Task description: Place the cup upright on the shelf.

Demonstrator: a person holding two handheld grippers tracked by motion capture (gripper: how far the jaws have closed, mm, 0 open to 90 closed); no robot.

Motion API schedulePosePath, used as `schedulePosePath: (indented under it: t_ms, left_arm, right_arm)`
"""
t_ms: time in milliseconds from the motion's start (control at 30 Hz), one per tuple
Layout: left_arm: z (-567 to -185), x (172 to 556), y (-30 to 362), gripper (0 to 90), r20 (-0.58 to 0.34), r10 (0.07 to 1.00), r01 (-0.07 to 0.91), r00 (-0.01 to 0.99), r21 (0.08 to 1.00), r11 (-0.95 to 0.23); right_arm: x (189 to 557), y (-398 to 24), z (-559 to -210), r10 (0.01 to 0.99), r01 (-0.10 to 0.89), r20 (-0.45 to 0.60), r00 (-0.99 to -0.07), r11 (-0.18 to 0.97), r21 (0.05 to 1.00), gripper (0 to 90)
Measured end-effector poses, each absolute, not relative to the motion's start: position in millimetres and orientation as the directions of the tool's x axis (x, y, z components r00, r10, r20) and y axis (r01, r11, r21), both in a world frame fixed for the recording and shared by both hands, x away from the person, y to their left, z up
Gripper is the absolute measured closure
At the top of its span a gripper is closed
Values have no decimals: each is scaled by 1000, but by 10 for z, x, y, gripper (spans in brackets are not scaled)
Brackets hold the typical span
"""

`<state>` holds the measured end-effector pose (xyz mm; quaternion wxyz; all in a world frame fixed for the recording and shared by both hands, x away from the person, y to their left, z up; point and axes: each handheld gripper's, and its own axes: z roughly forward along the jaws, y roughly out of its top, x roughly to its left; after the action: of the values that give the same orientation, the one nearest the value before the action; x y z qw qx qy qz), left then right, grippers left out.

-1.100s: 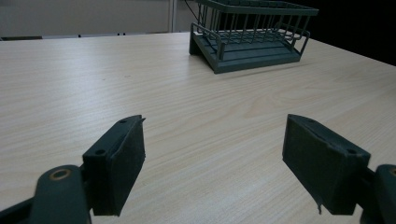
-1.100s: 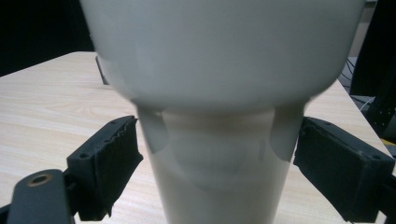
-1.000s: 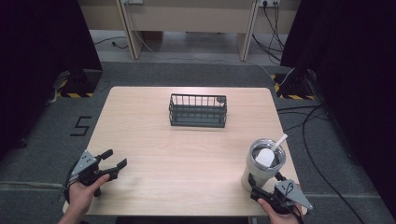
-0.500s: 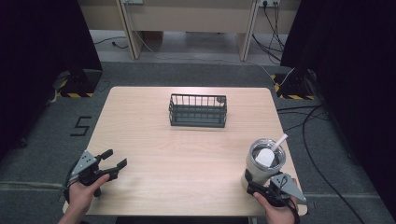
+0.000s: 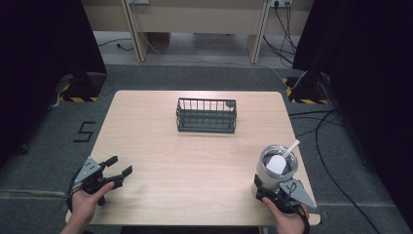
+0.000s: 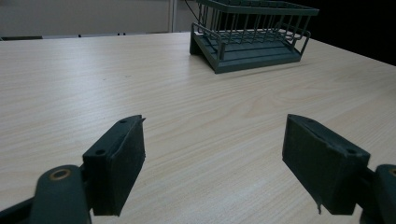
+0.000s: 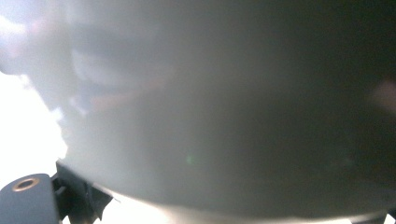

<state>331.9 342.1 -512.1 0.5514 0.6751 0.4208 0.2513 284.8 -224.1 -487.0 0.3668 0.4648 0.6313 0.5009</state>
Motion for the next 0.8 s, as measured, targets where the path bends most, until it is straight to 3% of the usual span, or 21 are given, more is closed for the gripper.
schedulePosePath:
  t_ms: [800]
  left_arm:
    - [-5120,3318,3426,208,-126,847,293,516,956,-36]
  right_arm:
    - [2951,-2204,-4622,947,207,-26,-319,96,974,108]
